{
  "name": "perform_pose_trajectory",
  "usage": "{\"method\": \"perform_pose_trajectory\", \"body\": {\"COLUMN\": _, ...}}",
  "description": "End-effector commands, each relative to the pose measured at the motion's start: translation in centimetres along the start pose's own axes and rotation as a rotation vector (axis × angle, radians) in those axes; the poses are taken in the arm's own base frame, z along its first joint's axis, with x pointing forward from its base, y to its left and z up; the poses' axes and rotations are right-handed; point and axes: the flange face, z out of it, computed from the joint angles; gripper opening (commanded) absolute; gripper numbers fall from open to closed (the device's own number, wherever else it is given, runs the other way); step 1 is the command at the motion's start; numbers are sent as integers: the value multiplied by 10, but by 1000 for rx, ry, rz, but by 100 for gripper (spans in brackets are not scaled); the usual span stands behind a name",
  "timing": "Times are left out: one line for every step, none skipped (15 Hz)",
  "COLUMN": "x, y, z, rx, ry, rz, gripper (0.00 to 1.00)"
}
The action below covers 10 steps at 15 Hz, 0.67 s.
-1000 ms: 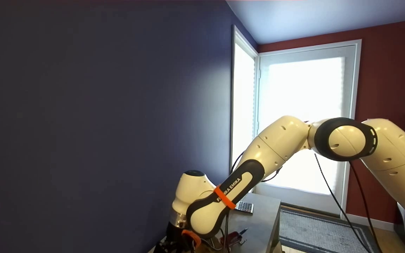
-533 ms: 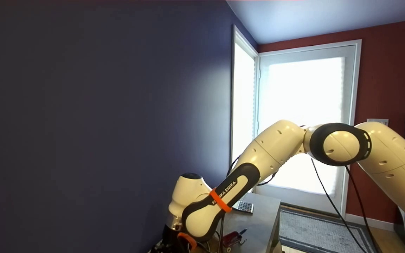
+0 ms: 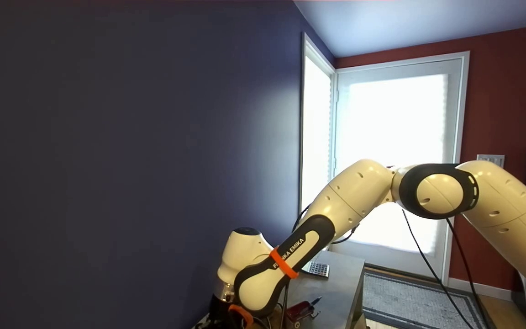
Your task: Remove the blue masking tape from the wooden plate and put it on the table
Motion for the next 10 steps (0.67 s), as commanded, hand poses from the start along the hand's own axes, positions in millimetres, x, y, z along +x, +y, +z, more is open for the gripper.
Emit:
{"method": "perform_pose_trajectory", "body": {"x": 5, "y": -3, "z": 2, "rx": 20, "ry": 12, "rz": 24, "gripper": 51}}
{"method": "perform_pose_trajectory", "body": {"x": 5, "y": -3, "z": 3, "rx": 21, "ry": 13, "rz": 25, "gripper": 48}}
{"method": "perform_pose_trajectory", "body": {"x": 5, "y": -3, "z": 2, "rx": 22, "ry": 14, "rz": 27, "gripper": 46}}
{"method": "perform_pose_trajectory", "body": {"x": 5, "y": -3, "z": 2, "rx": 24, "ry": 16, "rz": 27, "gripper": 30}}
{"method": "perform_pose_trajectory", "body": {"x": 5, "y": -3, "z": 2, "rx": 24, "ry": 17, "rz": 28, "gripper": 21}}
{"method": "perform_pose_trajectory", "body": {"x": 5, "y": -2, "z": 2, "rx": 25, "ry": 18, "rz": 28, "gripper": 21}}
{"method": "perform_pose_trajectory", "body": {"x": 5, "y": -1, "z": 1, "rx": 29, "ry": 20, "rz": 33, "gripper": 14}}
{"method": "perform_pose_trajectory", "body": {"x": 5, "y": 0, "z": 2, "rx": 28, "ry": 21, "rz": 34, "gripper": 7}}
{"method": "perform_pose_trajectory", "body": {"x": 5, "y": 1, "z": 2, "rx": 27, "ry": 22, "rz": 37, "gripper": 0}}
{"method": "perform_pose_trajectory", "body": {"x": 5, "y": 2, "z": 2, "rx": 28, "ry": 22, "rz": 38, "gripper": 0}}
